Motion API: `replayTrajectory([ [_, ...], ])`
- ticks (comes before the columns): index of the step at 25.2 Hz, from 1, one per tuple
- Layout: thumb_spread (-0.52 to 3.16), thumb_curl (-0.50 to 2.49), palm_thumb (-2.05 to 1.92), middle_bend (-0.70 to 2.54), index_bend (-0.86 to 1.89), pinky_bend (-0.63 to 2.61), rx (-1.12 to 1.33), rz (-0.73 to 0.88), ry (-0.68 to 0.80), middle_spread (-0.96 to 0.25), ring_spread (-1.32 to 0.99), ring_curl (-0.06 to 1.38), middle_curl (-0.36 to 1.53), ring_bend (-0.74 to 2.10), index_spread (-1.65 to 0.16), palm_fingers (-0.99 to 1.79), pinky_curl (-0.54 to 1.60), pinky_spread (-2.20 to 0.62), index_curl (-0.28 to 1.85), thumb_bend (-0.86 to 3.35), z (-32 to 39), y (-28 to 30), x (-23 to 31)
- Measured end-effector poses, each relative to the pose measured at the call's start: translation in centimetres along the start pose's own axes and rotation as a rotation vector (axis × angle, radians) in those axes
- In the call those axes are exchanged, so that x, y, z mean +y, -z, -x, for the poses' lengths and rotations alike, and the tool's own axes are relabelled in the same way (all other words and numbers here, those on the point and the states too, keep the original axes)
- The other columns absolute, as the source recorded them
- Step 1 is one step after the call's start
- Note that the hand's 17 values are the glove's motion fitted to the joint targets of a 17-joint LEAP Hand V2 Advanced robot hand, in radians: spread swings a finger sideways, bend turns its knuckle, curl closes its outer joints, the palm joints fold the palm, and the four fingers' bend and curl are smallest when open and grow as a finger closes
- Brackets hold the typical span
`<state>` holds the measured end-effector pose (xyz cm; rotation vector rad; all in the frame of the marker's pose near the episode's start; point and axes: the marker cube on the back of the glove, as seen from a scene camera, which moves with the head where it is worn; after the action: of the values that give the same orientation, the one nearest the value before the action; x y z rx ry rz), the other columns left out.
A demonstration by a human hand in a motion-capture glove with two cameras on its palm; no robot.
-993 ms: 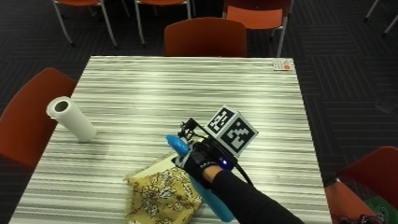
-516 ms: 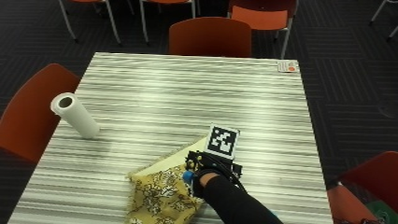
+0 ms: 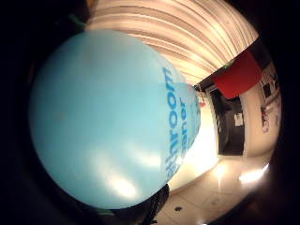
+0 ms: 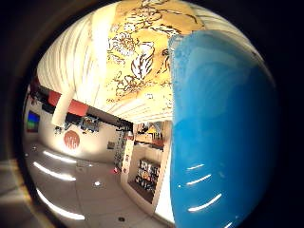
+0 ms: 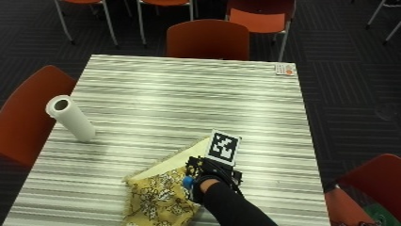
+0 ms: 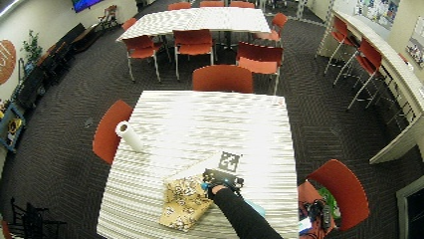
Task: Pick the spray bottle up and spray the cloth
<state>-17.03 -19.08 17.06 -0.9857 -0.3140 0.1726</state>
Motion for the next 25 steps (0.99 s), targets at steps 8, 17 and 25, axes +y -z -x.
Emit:
replayTrajectory([
  [8,0.73,0.8,1.23,0.59,0.65,0.09,-0.127,-0.063,0.248,-0.04,-0.09,0.47,0.56,0.44,-0.12,0.8,0.12,0.14,0.6,-0.01,1.6,0.6,2.5],
  [17,0.74,0.81,1.24,0.6,0.65,0.09,-0.359,-0.262,0.693,-0.04,-0.1,0.48,0.57,0.44,-0.12,0.79,0.12,0.14,0.61,0.0,1.4,1.1,5.9],
  [25,0.75,0.81,1.24,0.61,0.65,0.08,-0.536,-0.43,1.142,-0.04,-0.11,0.48,0.57,0.43,-0.12,0.78,0.11,0.13,0.61,0.0,-0.2,0.3,6.6],
])
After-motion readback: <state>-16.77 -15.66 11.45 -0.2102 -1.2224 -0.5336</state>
